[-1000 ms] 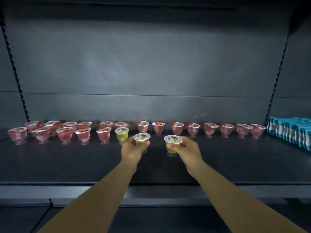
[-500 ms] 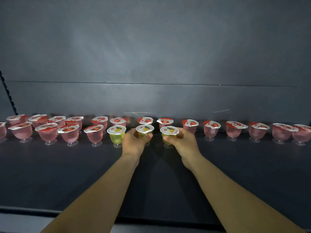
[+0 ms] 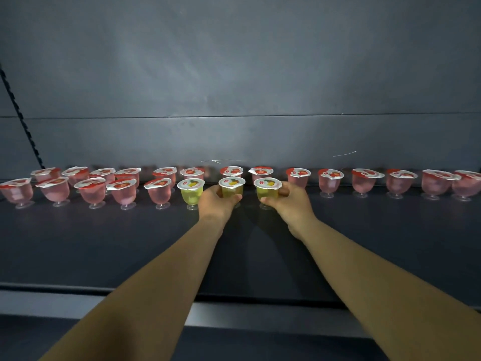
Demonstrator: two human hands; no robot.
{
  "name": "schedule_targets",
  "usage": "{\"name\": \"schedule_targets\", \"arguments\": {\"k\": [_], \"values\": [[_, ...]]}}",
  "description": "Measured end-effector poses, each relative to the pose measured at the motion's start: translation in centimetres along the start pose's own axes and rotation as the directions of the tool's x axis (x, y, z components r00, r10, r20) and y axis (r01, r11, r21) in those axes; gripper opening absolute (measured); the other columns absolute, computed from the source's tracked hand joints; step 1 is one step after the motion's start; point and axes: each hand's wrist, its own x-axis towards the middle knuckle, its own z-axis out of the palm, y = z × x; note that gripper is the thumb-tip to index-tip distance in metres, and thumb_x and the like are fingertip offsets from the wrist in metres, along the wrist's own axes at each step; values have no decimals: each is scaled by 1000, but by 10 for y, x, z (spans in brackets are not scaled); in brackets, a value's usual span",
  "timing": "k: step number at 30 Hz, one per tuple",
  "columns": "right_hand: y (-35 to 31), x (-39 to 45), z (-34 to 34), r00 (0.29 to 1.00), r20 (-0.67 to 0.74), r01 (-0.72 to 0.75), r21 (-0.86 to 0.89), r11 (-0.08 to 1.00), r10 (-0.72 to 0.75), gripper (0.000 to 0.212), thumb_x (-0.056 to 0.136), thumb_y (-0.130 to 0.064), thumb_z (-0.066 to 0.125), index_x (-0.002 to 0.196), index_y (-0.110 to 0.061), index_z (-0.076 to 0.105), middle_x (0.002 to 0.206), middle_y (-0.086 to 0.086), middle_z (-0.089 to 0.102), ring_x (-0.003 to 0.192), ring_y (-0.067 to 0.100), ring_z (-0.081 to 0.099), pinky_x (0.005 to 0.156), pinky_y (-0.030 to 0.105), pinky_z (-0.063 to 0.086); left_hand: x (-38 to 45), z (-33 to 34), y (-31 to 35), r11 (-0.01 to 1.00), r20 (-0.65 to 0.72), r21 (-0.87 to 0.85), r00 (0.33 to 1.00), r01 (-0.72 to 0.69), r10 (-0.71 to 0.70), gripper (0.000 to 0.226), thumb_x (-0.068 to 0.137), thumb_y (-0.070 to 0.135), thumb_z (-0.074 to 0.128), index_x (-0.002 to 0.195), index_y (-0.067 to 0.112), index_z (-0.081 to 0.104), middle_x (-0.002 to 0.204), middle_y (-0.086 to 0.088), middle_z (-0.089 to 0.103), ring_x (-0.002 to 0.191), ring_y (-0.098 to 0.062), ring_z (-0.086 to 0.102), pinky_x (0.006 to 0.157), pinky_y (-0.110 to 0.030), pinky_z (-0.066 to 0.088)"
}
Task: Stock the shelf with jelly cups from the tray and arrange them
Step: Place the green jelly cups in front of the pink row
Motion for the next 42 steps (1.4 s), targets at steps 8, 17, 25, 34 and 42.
{"name": "schedule_targets", "arguments": {"k": [8,17,25,34,42], "values": [[-46,-60,-68,983,147,154,-375,914,-106,51,81,-29,74,126,-11,57,128,2,60,116,14,55,95,24,40,-48,-51,36,899,245,429,969,-93,-17,35,89,34,61,109,4,60,95,-9,57,90,-21,53,76,-27,41],[-138,-194,-107,928,368,363,-855,370,-62,56,75,-54,70,117,-22,54,102,-4,53,97,19,53,89,37,47,-165,-134,101,278,541,801,840,-531,47,63,87,47,60,138,14,42,141,-4,43,128,-24,41,103,-35,36],[-121,-355,-113,931,356,352,-824,443,-78,71,83,-42,69,141,-15,38,146,6,39,133,24,39,106,32,33,-291,-175,64,356,594,724,797,-590,113,64,85,42,64,138,13,42,144,-4,41,131,-25,40,104,-31,34],[56,-449,-93,877,429,187,-716,672,214,59,83,-39,70,134,-23,46,138,1,47,124,16,46,104,33,38,-381,-166,-149,556,589,741,762,-376,-270,58,86,43,63,133,11,49,137,-7,49,123,-24,48,98,-30,38],[268,-462,-57,785,442,17,-716,698,434,57,83,-32,70,133,-18,47,133,1,52,122,16,49,99,30,42,-412,-117,-358,578,505,806,656,-127,-561,54,83,39,68,127,12,53,131,-7,54,119,-22,51,96,-30,41]]}}
